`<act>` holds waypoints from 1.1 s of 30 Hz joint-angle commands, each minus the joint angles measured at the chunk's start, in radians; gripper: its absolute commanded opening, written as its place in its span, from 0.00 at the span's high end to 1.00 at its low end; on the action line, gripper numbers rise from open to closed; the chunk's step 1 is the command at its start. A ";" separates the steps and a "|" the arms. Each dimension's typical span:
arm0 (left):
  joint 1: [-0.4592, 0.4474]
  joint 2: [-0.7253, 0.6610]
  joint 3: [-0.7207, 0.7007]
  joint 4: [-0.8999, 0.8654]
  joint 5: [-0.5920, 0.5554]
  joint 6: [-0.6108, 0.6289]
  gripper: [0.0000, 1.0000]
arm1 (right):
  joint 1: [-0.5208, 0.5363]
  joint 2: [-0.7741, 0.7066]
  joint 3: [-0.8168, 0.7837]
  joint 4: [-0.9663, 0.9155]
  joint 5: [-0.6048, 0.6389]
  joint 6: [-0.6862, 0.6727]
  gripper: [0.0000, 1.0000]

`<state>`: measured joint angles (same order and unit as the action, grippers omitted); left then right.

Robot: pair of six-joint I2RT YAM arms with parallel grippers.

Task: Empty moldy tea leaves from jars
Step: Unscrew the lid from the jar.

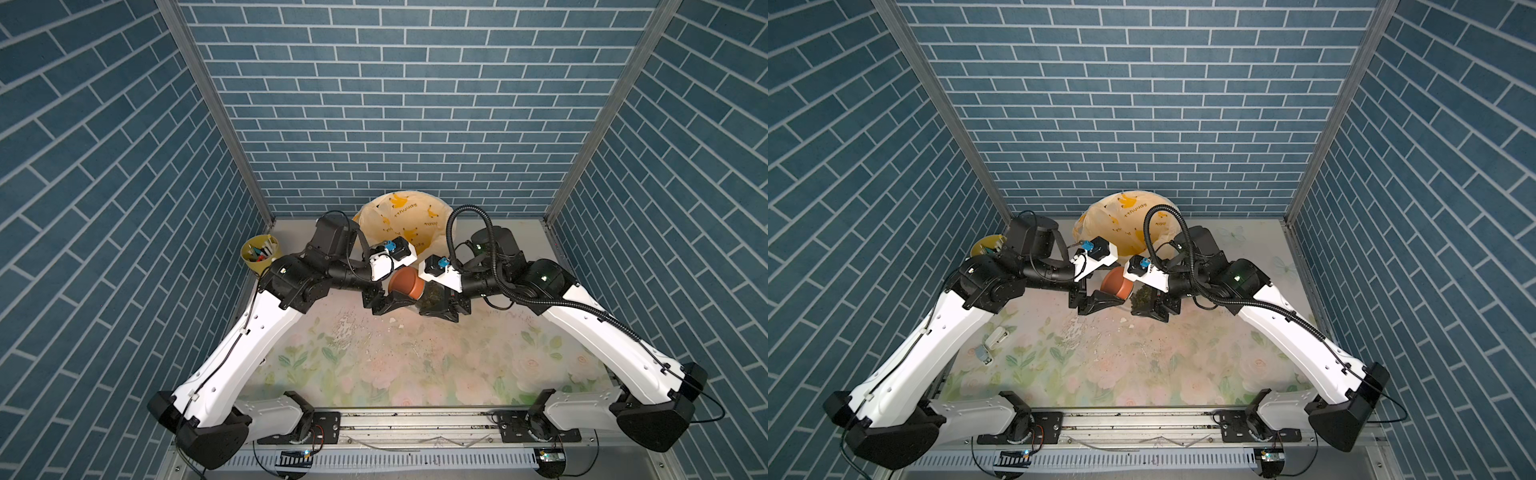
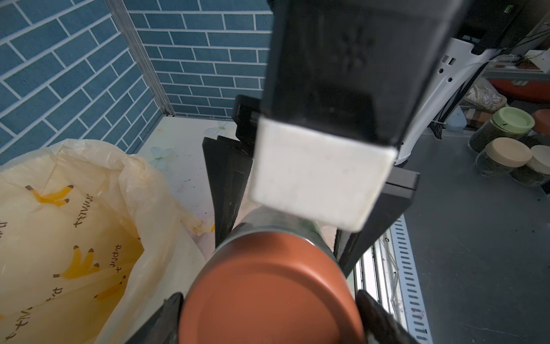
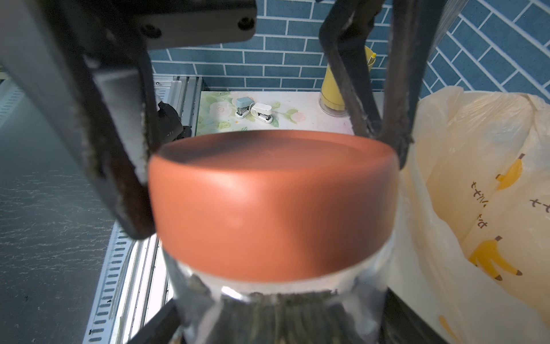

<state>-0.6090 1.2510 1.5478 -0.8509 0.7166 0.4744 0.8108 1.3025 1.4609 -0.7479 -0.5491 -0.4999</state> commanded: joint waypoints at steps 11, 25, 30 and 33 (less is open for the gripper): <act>-0.002 -0.004 -0.026 0.120 0.012 -0.161 1.00 | 0.006 -0.019 -0.025 0.077 -0.003 -0.024 1.00; -0.017 0.049 0.028 0.155 -0.121 -0.471 1.00 | 0.023 -0.055 -0.114 0.237 0.079 0.042 1.00; -0.020 0.057 0.037 0.139 -0.206 -0.599 1.00 | 0.028 -0.066 -0.135 0.264 0.107 0.047 1.00; -0.023 0.050 0.026 0.124 -0.260 -0.639 1.00 | 0.028 -0.071 -0.142 0.274 0.100 0.051 1.00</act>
<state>-0.6289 1.3033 1.5490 -0.7799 0.5323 -0.0696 0.8173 1.2716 1.3224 -0.5510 -0.4019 -0.4328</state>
